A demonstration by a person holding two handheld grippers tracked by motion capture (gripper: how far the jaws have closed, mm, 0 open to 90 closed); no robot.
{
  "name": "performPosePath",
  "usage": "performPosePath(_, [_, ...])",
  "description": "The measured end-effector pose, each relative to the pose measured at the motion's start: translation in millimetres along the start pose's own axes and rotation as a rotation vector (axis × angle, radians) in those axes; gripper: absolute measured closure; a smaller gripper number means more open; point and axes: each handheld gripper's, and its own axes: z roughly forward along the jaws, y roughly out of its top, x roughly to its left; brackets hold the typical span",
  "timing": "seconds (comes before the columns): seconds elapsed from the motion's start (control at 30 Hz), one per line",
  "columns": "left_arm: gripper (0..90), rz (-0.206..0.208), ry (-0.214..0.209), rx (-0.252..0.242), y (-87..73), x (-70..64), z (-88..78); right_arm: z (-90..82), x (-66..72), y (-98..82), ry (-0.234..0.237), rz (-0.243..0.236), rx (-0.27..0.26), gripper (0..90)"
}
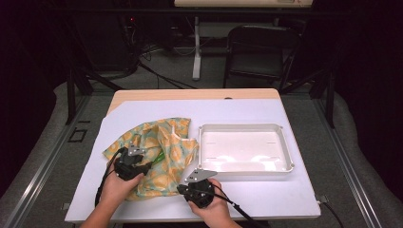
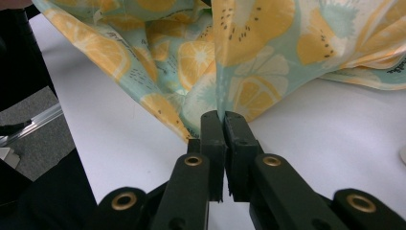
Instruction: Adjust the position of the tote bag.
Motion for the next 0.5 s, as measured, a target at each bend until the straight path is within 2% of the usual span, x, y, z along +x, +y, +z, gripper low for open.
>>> performPosePath(0.1, [66.8,0.014,0.001,0.013,-0.4,1.1,-1.5,0.0,0.2,-0.2,-0.001,-0.001,-0.001,86.6])
performPosePath(0.23, [78.9,0.021,0.0,-0.002,-1.3,2.5,-2.8,0.0,0.1,-0.5,-0.003,-0.003,-0.001,86.2])
performPosePath(0.37, [86.5,0.014,-0.019,-0.011,-0.8,6.1,-6.1,0.5,0.3,-0.9,-0.002,-0.002,-0.002,86.0])
performPosePath(0.5, [89.1,-0.01,-0.014,-0.063,1.6,11.0,-14.1,0.7,0.9,-1.2,-0.002,-0.001,0.001,85.4])
